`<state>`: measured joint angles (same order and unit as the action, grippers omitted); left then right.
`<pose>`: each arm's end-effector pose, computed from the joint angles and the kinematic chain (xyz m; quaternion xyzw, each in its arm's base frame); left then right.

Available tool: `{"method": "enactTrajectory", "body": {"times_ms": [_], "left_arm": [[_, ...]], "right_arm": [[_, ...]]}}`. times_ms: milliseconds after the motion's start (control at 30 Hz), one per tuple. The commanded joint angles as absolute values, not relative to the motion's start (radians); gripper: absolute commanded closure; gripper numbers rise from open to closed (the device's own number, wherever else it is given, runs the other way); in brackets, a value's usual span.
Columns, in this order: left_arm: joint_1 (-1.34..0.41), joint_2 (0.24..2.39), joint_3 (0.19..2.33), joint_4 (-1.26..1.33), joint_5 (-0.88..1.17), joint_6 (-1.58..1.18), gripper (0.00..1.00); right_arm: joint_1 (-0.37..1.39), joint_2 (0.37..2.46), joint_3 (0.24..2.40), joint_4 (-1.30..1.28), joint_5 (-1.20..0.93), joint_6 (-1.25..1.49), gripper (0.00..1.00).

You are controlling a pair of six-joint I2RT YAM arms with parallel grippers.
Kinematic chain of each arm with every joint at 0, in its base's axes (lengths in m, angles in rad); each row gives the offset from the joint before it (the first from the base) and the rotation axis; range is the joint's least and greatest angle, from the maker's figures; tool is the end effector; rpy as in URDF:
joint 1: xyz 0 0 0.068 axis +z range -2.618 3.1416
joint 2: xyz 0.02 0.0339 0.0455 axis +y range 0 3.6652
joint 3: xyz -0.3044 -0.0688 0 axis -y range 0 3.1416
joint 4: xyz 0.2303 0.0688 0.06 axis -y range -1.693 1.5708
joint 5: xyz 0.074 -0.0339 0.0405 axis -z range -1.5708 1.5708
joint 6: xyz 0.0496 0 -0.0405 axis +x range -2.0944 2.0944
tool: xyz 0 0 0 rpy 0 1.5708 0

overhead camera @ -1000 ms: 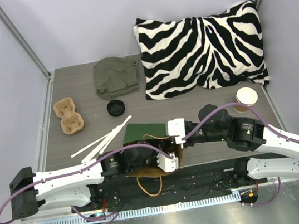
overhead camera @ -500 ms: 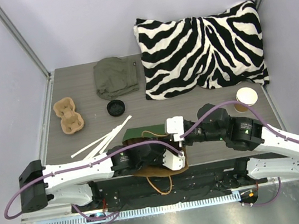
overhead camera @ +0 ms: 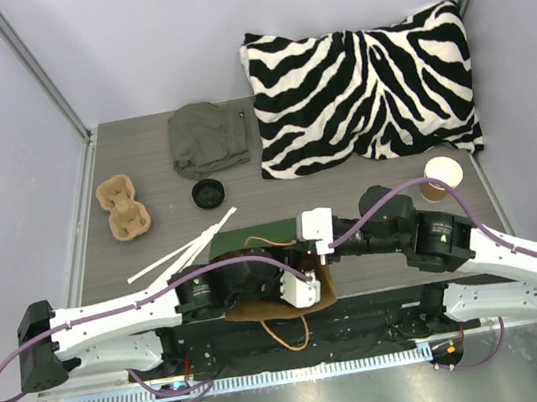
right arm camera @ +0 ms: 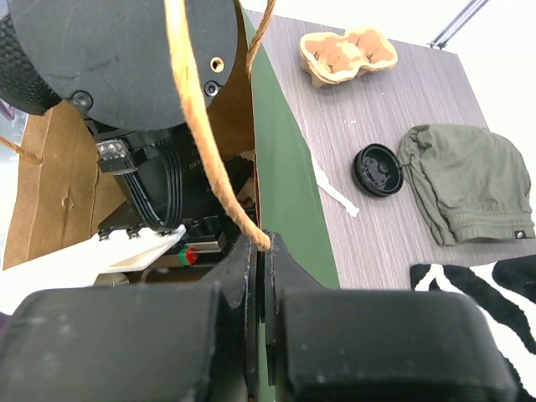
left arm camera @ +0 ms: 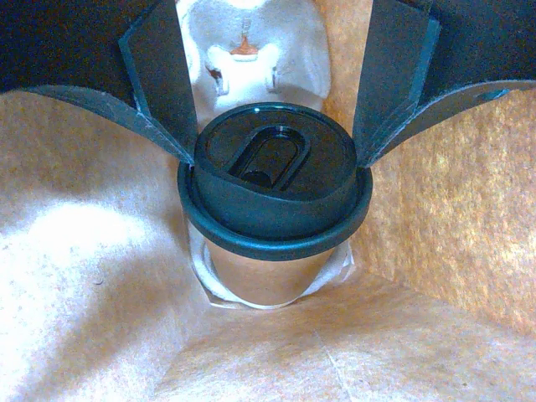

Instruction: Pack the takeout coffee

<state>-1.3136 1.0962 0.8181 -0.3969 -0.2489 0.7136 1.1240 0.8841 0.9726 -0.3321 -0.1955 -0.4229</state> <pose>0.0663 -0.2040 0.3024 0.7307 0.5186 -0.0201 0.4436 0.0648 0.1576 0.3994 -0.5907 0.5190 0.2827 0.5493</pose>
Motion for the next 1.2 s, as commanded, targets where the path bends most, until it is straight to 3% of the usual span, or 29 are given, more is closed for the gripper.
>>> {"method": "enactTrajectory", "body": {"times_ms": [0, 500, 1167], "left_arm": [[-1.312, 1.006, 0.848, -0.296, -0.235, 0.703, 1.0], [-1.333, 1.134, 0.953, -0.386, -0.213, 0.732, 1.0], [-1.333, 0.953, 1.061, -0.528, -0.207, 0.799, 1.0]], "right_arm": [[1.121, 0.916, 0.988, -0.422, -0.104, -0.437, 0.99], [1.123, 0.979, 1.054, -0.459, -0.011, -0.428, 0.99], [1.115, 0.957, 1.032, -0.491, 0.104, -0.486, 0.99]]}}
